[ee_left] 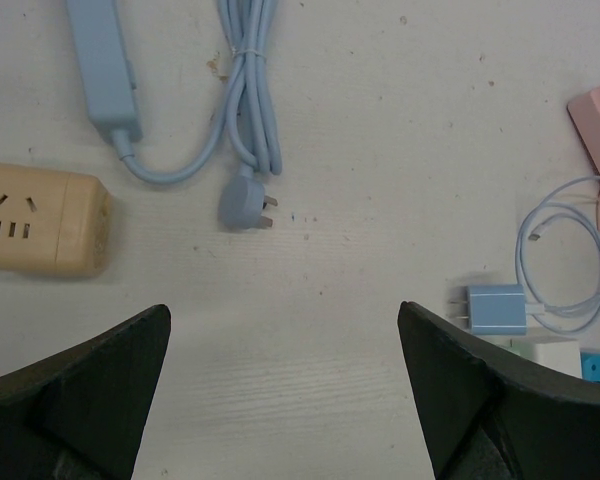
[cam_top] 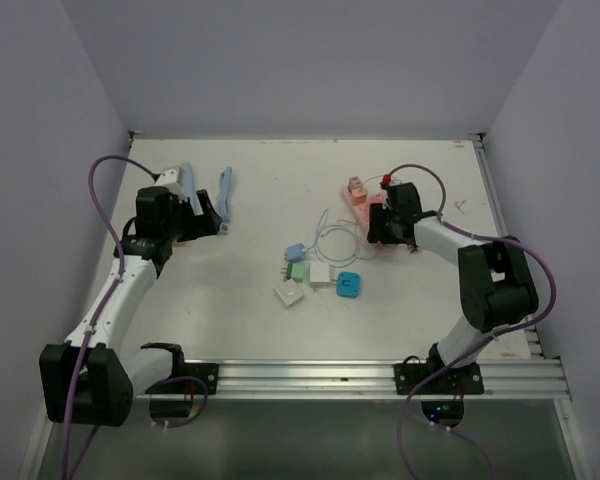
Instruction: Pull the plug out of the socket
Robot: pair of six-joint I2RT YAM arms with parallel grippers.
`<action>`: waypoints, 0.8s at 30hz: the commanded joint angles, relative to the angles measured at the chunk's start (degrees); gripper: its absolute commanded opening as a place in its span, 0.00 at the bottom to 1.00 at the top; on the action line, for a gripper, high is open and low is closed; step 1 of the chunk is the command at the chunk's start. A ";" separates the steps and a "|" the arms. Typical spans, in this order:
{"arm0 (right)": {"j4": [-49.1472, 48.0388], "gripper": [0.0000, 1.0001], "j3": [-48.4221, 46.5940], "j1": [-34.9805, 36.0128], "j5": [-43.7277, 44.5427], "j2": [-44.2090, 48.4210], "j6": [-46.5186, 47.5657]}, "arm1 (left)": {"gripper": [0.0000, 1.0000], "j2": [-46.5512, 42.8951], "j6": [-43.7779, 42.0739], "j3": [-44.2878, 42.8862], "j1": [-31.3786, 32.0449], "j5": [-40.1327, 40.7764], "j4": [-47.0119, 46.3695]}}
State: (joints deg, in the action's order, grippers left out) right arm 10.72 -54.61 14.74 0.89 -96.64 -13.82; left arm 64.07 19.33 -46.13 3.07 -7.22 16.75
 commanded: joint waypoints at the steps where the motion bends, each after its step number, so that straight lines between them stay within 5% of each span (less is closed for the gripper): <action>1: -0.88 0.09 0.47 0.02 1.40 6.72 0.64 | 1.00 -0.79 -0.17 0.43 0.27 -2.53 -3.31; 5: -0.35 0.00 0.91 0.02 2.45 12.96 0.20 | 1.00 -0.70 0.09 -0.01 1.06 -3.59 -3.66; 16: 2.46 0.00 9.87 0.11 4.21 26.32 -6.56 | 1.00 0.35 0.53 -2.04 5.63 -5.69 -1.81; 24: 5.89 0.04 16.55 0.81 -0.53 27.91 -10.16 | 1.00 0.09 -0.08 0.07 6.25 -5.61 -2.51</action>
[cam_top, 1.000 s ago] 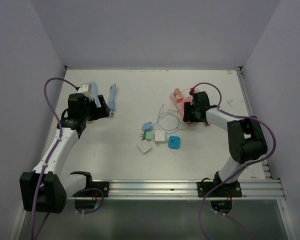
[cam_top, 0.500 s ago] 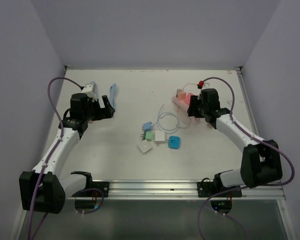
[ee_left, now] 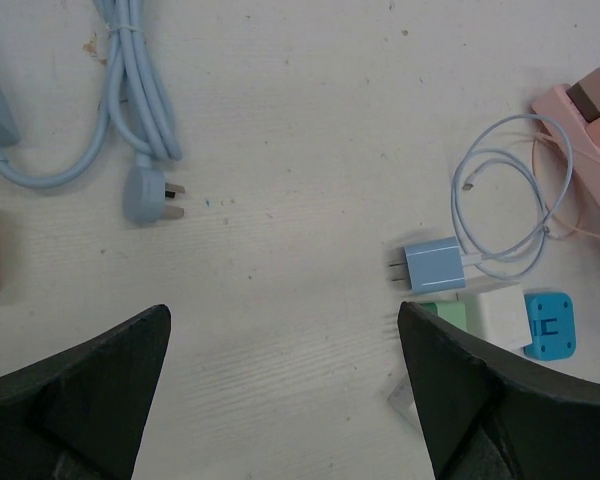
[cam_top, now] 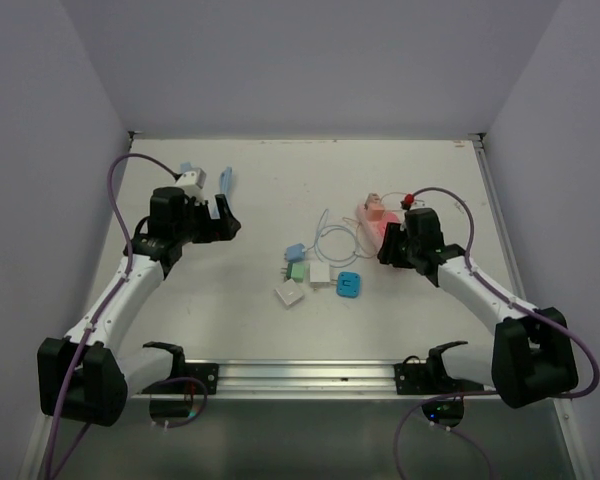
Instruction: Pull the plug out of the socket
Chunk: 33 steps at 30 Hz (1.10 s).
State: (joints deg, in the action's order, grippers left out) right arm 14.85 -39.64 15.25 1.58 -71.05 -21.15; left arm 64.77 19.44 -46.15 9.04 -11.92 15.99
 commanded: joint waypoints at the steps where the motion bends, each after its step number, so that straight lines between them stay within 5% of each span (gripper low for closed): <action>1: 1.85 0.09 2.89 0.31 -1.41 2.40 -3.11 | 1.00 -0.61 -0.28 0.44 0.28 -0.82 -1.92; 6: -0.08 0.39 5.62 0.22 -4.39 1.18 -4.16 | 1.00 -0.70 -0.54 0.62 0.28 -0.65 -1.84; 17: -4.40 0.72 5.80 0.22 -9.58 1.87 -5.84 | 1.00 -1.76 -0.98 1.59 0.28 0.76 -1.84; 25: -1.40 0.67 3.08 -2.84 -6.59 7.85 -5.40 | 1.00 -1.40 -0.90 1.59 0.28 0.41 -1.66; 33: -11.15 0.54 8.42 -10.14 -19.24 4.34 -10.31 | 1.00 -1.49 -0.98 1.68 0.28 0.41 -1.49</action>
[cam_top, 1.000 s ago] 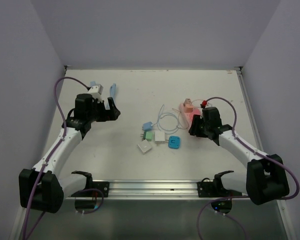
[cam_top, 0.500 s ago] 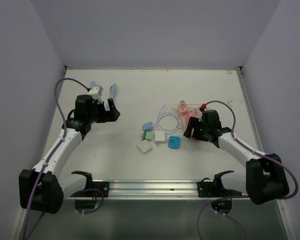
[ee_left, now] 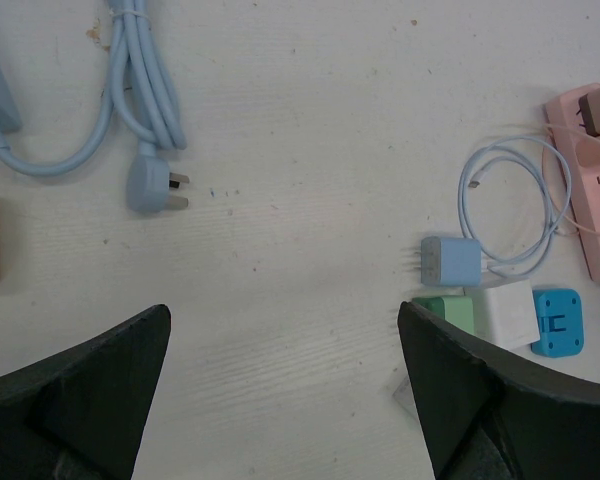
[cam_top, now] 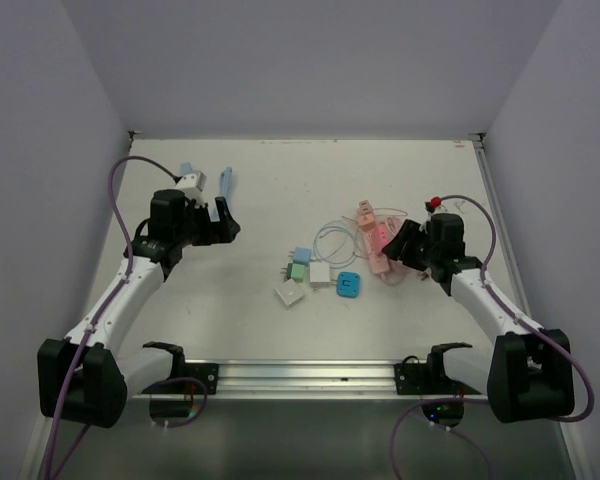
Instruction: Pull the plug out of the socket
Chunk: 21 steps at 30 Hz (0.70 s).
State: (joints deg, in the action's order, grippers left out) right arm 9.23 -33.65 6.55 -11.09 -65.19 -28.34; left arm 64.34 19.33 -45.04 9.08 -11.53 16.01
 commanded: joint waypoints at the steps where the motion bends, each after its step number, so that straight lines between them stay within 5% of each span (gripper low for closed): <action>1: -6.41 0.54 3.06 -1.54 -6.92 -1.87 -3.30 | 1.00 -1.14 -0.96 0.56 0.23 0.02 -1.60; 21: -19.43 0.61 8.07 -3.29 -11.59 -14.44 -5.85 | 0.99 -1.05 -0.96 0.65 0.23 -0.16 -1.68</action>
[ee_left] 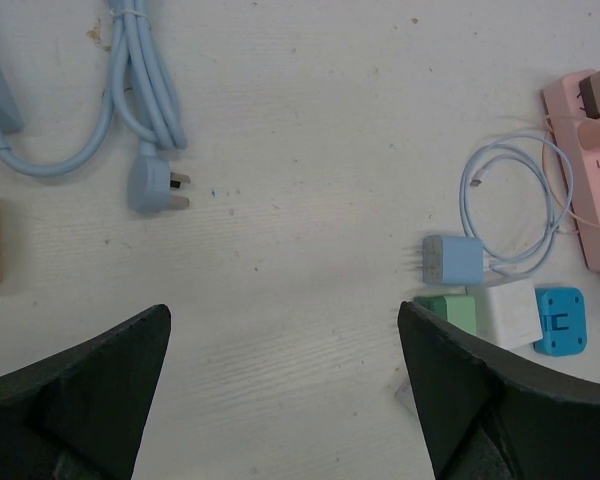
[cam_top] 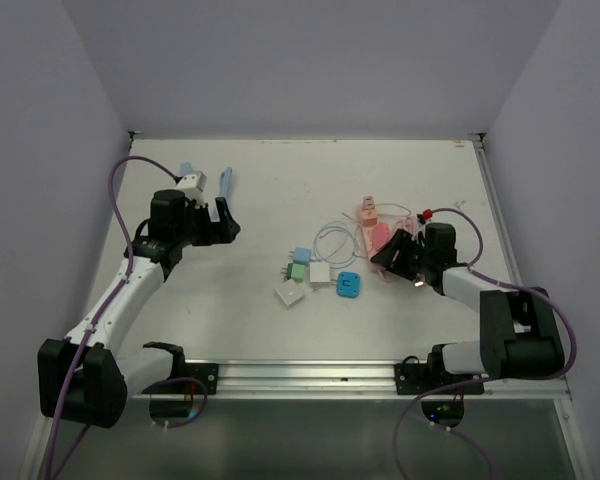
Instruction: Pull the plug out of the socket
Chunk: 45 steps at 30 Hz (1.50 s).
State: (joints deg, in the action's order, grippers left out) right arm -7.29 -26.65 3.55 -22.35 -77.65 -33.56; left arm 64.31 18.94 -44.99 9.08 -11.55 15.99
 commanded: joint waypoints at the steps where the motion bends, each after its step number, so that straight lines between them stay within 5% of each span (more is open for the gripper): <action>1: -2.91 0.62 0.99 -0.30 0.11 -2.42 -0.72 | 1.00 -0.95 -0.66 0.61 0.23 -0.14 -1.66; 15: -8.35 0.59 0.46 -0.39 -0.41 -9.45 -3.09 | 0.99 -0.77 -0.66 0.70 0.23 -0.23 -1.49; 22: -2.31 0.19 -1.81 -0.39 1.86 -2.88 0.33 | 1.00 -0.86 -0.57 0.69 0.23 -0.23 -1.66; 27: 7.11 0.00 -5.69 -0.30 9.51 6.52 5.08 | 1.00 -0.77 -0.57 0.61 0.32 -0.49 -1.66; 38: 14.32 0.00 -7.70 3.74 21.82 6.73 11.06 | 1.00 -0.94 -0.57 0.78 0.23 -0.40 -1.66; 45: 16.25 0.17 -10.52 5.76 22.08 2.42 11.41 | 1.00 -0.77 -0.48 0.70 0.23 -0.40 -1.75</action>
State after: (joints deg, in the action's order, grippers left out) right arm 8.21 -34.09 8.71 -3.14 -73.95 -23.18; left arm 64.31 18.92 -44.34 9.08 -11.57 15.99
